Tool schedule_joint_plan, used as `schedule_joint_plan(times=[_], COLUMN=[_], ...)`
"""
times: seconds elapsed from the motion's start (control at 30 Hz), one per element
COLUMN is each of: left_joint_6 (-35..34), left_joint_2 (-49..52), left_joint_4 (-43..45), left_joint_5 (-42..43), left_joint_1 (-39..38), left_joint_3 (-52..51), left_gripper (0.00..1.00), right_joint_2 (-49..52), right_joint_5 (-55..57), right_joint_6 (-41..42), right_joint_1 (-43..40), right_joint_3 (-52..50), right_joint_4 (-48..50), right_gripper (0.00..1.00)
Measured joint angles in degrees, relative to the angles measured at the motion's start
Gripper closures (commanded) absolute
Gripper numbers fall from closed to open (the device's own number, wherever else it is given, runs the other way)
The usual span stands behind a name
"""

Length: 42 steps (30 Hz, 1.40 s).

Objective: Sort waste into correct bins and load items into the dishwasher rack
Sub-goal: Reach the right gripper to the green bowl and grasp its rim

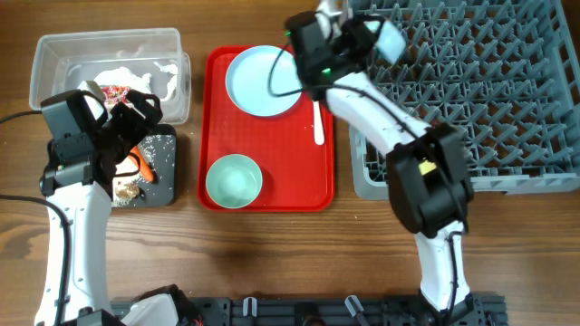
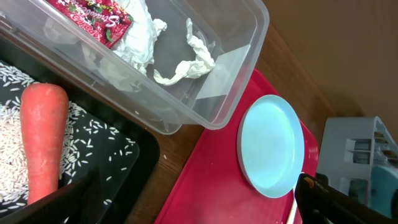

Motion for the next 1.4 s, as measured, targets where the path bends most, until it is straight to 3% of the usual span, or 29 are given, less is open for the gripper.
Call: schedule_joint_plan(times=[0.2, 0.33, 0.43, 0.5, 0.57, 0.7, 0.8, 0.9, 1.03, 1.23, 1.3, 1.33, 1.4], left_joint_6=[0.00, 0.00, 0.00, 0.00, 0.00, 0.00, 0.00, 0.00, 0.00, 0.00, 0.00, 0.00, 0.00], left_joint_2=[0.00, 0.00, 0.00, 0.00, 0.00, 0.00, 0.00, 0.00, 0.00, 0.00, 0.00, 0.00, 0.00], left_joint_4=[0.02, 0.00, 0.02, 0.02, 0.00, 0.00, 0.02, 0.02, 0.02, 0.02, 0.02, 0.04, 0.02], left_joint_5=[-0.02, 0.00, 0.00, -0.02, 0.00, -0.02, -0.02, -0.02, 0.00, -0.02, -0.02, -0.02, -0.02], left_joint_1=[0.00, 0.00, 0.00, 0.00, 0.00, 0.00, 0.00, 0.00, 0.00, 0.00, 0.00, 0.00, 0.00], left_joint_3=[0.00, 0.00, 0.00, 0.00, 0.00, 0.00, 0.00, 0.00, 0.00, 0.00, 0.00, 0.00, 0.00], left_gripper=[0.00, 0.00, 0.00, 0.00, 0.00, 0.00, 0.00, 0.00, 0.00, 0.00, 0.00, 0.00, 0.00], right_joint_2=[0.00, -0.17, -2.14, -5.62, -10.12, -15.08, -15.08, -15.08, -15.04, -14.86, -14.86, -14.86, -14.86], right_joint_5=[-1.11, -0.85, -1.11, -3.10, -8.87, -34.71, -57.51, -72.74, -79.67, -85.00, -86.29, -86.71, -87.01], right_joint_6=[0.00, 0.20, 3.80, 9.29, 17.38, 29.14, 35.67, 49.66, 62.05, 68.91, 70.07, 70.44, 71.23], right_joint_1=[2.95, 2.97, 3.45, 3.98, 4.90, 7.63, 9.51, 10.05, 10.08, 11.34, 11.72, 11.72, 11.72], right_joint_3=[0.00, -0.11, -0.13, -0.04, 0.15, 0.59, -0.33, -4.48, -12.92, -19.69, -19.69, -19.69, -19.69], right_joint_4=[0.46, 7.65, 7.45, 1.22, -11.13, -30.03, -32.65, -30.64, -28.87, -24.76, -24.04, -24.06, -24.06], right_gripper=[0.00, 0.00, 0.00, 0.00, 0.00, 0.00, 0.05, 0.24, 0.31, 0.34, 0.45, 0.55, 0.61])
